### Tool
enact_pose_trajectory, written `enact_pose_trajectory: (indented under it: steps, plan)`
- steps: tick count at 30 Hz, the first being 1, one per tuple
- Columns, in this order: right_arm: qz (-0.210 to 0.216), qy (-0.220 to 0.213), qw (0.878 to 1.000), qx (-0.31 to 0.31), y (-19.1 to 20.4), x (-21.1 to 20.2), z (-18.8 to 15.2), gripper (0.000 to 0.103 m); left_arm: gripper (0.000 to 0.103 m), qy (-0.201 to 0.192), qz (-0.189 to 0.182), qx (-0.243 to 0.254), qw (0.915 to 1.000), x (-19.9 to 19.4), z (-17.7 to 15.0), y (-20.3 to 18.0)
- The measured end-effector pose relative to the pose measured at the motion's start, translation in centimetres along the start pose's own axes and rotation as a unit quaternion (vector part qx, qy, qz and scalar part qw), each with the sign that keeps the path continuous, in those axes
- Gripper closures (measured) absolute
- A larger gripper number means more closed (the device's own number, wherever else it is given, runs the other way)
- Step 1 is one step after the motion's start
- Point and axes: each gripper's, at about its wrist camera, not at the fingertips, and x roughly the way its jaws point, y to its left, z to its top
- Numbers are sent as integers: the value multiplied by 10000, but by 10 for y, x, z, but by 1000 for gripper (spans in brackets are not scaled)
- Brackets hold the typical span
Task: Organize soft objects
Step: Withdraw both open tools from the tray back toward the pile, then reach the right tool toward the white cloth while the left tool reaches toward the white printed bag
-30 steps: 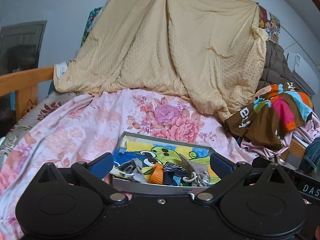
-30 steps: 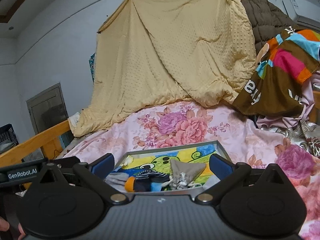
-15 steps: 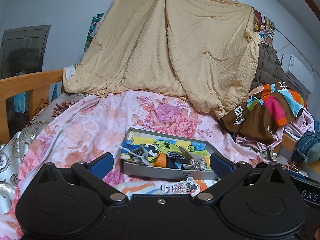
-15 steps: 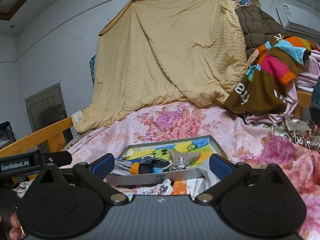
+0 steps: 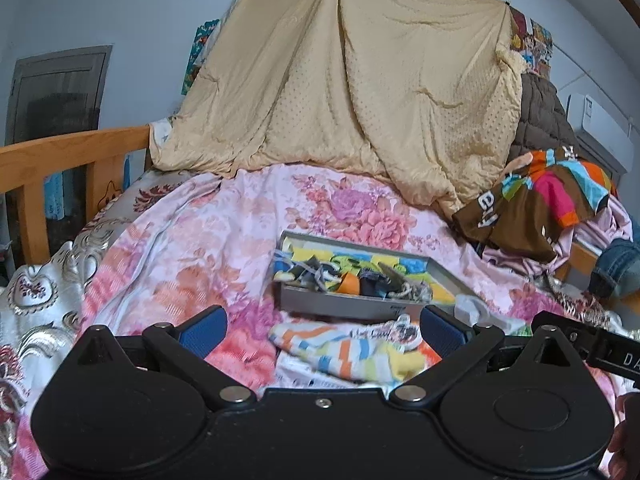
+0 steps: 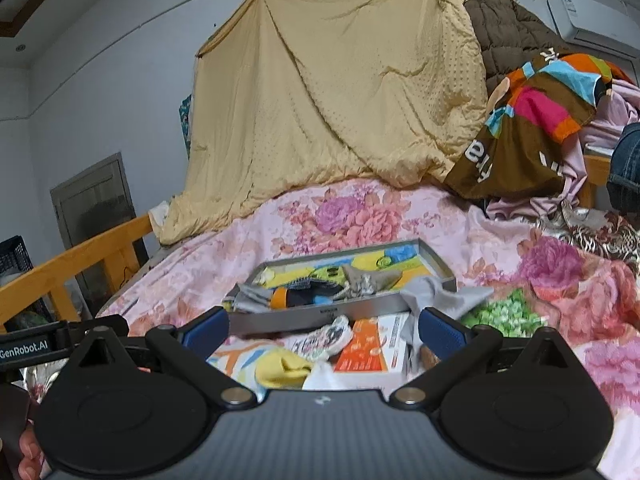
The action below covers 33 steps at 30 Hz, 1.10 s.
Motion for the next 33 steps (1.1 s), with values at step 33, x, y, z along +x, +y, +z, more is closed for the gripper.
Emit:
enact_pose_trajectory:
  steps: [33]
  plan:
    - [-48,1641,9852,-492,21,27,-54,0,1,1334,-298,362,9900,6,-47,27]
